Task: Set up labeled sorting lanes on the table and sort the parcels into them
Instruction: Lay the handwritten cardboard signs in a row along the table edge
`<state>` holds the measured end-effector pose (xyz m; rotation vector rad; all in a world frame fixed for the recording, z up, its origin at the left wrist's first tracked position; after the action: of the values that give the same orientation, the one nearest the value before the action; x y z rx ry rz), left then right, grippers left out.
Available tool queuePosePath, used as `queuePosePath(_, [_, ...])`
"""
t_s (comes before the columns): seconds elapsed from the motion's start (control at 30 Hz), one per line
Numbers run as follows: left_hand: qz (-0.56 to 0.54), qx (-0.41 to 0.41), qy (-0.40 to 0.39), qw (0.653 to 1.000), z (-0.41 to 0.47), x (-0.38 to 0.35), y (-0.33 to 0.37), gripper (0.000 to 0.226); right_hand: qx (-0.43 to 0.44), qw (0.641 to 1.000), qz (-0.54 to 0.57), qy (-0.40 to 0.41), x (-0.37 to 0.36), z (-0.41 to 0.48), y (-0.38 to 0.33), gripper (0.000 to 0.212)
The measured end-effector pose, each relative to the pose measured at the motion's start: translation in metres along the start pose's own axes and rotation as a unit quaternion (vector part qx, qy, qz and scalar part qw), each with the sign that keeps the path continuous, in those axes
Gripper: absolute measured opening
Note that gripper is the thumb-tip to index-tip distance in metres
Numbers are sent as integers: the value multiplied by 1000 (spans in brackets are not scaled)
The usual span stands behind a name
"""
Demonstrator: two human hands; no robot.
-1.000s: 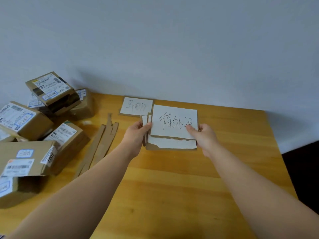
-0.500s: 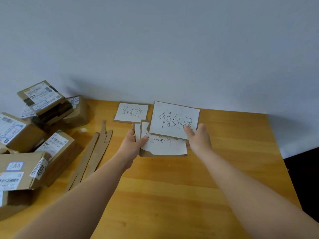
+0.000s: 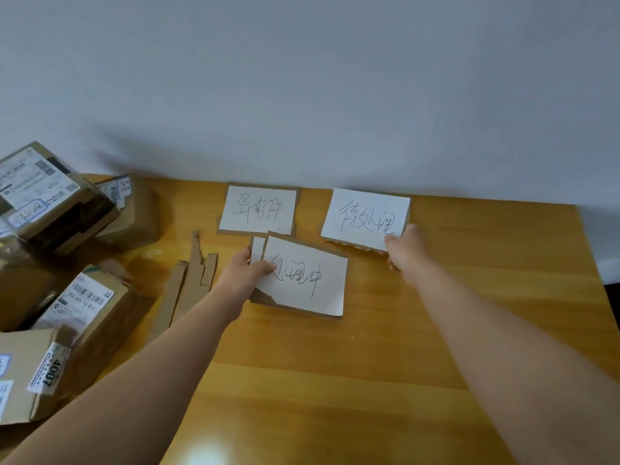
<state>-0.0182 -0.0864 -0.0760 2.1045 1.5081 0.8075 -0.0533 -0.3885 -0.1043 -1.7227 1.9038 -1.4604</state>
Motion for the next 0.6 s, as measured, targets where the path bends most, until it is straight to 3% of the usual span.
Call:
queuePosePath(0.13, [-11,3,-2,1000,12,-8,8,19,-4,1000,-24,16,-9,13,-2,36])
queuePosePath(0.43, [-32,17,-3,999,35,-22,9,17,48,969,-236,50,-5,28,-15,41])
queuePosePath(0.6, [-56,26,-12,998,37,-26,0,18,44,970,-229,64,-9,32,-7,46])
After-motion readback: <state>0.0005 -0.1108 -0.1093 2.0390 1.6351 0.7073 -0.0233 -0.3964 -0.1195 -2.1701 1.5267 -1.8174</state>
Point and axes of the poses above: each hand's wrist, its own z-axis towards the middle knuckle, its own x-axis out of the back of the hand, y = z × x, the point moved 6 cm from there along z, towards the middle knuckle, and after that the axes turned 8 degrees about x, right-handed, at the moved point
